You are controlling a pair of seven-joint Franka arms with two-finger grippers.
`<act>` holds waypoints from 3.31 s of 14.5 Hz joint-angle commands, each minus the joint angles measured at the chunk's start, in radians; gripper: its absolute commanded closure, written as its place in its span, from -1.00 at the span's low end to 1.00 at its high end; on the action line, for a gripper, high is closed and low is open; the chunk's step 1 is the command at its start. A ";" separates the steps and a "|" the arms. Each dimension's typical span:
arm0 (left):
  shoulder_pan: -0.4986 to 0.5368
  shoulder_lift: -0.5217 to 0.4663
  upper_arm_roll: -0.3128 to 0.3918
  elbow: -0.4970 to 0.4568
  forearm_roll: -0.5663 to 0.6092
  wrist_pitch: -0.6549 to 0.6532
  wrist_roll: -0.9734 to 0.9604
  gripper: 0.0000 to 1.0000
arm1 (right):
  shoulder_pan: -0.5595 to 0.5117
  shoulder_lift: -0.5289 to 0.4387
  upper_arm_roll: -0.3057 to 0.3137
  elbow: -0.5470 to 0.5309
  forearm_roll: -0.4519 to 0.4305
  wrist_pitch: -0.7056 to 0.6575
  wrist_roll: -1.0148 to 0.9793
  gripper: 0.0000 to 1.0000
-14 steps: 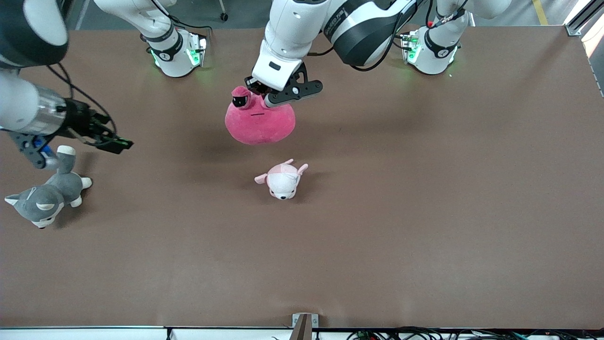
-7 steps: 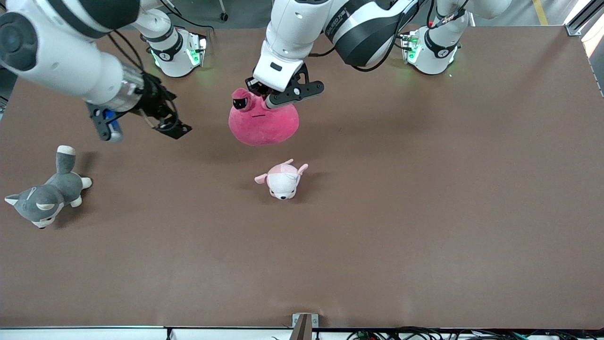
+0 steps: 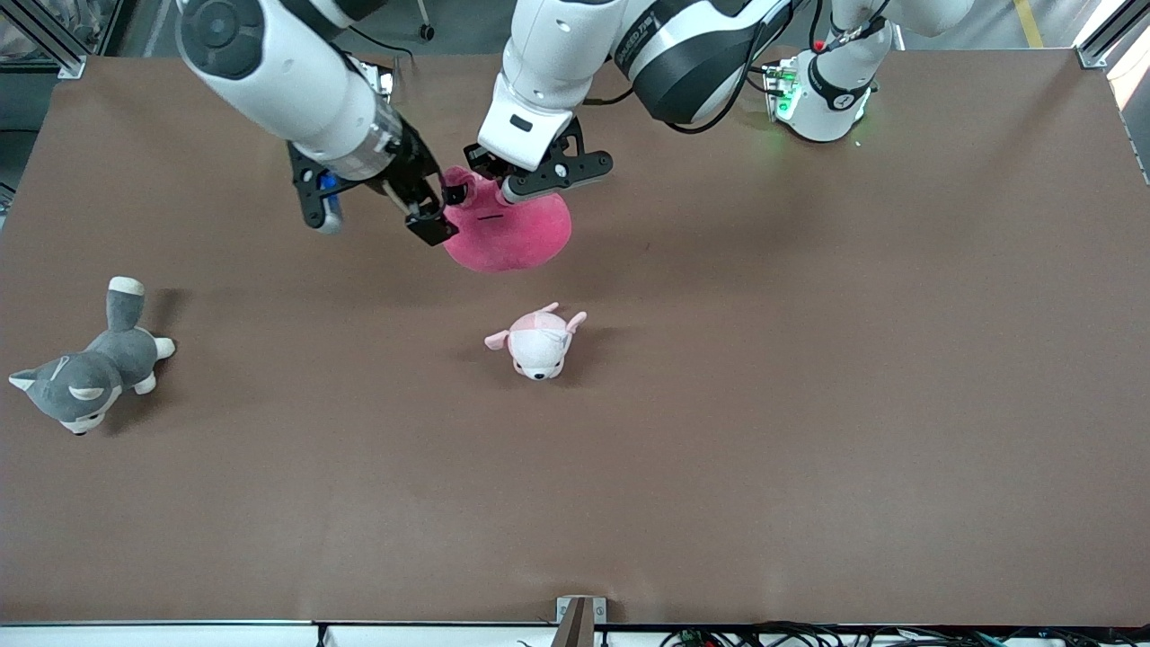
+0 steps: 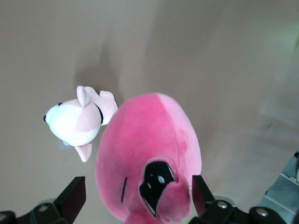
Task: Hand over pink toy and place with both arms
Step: 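Grasp the pink toy with the right gripper beside the left gripper, then carry the pink toy with the right gripper while the left gripper withdraws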
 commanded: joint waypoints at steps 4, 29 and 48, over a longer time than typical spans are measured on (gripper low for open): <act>-0.015 0.009 0.015 0.028 0.003 0.001 -0.014 1.00 | 0.040 -0.070 -0.012 -0.100 0.013 0.024 0.034 -0.98; -0.012 -0.067 0.004 0.019 0.079 -0.011 -0.014 -1.00 | -0.196 -0.084 -0.022 -0.196 0.001 0.029 -0.387 0.99; 0.410 -0.577 0.010 -0.334 0.164 -0.484 0.843 -1.00 | -0.610 0.137 -0.019 -0.399 0.079 0.342 -1.152 -0.21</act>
